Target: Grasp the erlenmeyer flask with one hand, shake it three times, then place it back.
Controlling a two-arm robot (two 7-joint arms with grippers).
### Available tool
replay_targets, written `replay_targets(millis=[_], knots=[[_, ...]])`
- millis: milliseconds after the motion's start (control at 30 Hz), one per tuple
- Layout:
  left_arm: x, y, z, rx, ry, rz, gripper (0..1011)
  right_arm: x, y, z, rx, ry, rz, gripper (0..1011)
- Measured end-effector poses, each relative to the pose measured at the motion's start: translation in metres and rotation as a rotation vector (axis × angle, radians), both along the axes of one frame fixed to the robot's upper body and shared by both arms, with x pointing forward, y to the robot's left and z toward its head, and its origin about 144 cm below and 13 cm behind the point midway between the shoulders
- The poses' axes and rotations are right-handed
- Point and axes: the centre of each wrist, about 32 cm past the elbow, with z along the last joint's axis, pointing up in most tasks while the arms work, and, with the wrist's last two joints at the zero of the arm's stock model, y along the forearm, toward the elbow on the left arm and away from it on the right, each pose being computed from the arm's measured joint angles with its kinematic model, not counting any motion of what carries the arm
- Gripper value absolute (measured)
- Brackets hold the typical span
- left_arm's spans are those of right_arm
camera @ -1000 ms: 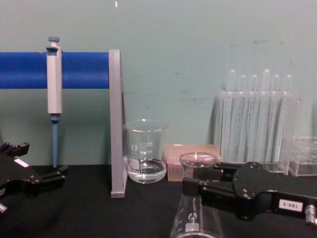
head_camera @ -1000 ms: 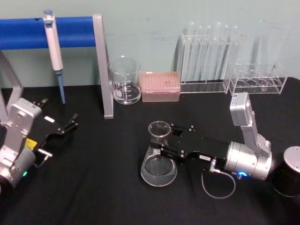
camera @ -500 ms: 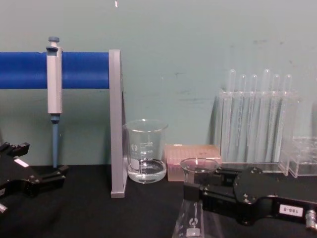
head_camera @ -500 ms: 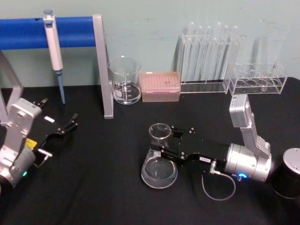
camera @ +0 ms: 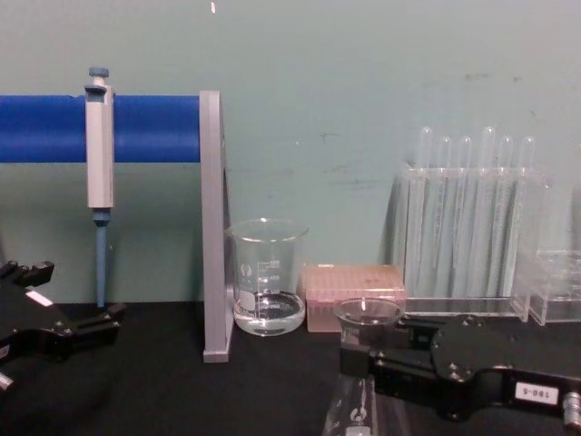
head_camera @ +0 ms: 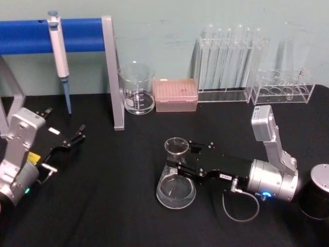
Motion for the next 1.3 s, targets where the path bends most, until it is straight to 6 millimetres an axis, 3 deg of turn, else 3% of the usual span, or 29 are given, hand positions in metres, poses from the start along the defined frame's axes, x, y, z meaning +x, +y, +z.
replay_targets(millis=[1300], knots=[[0.0000, 0.0000, 0.0000, 0.000, 0.000, 0.000, 1001, 0.0008, -0.0012, -0.0006, -0.010, 0.012, -0.014, 457]])
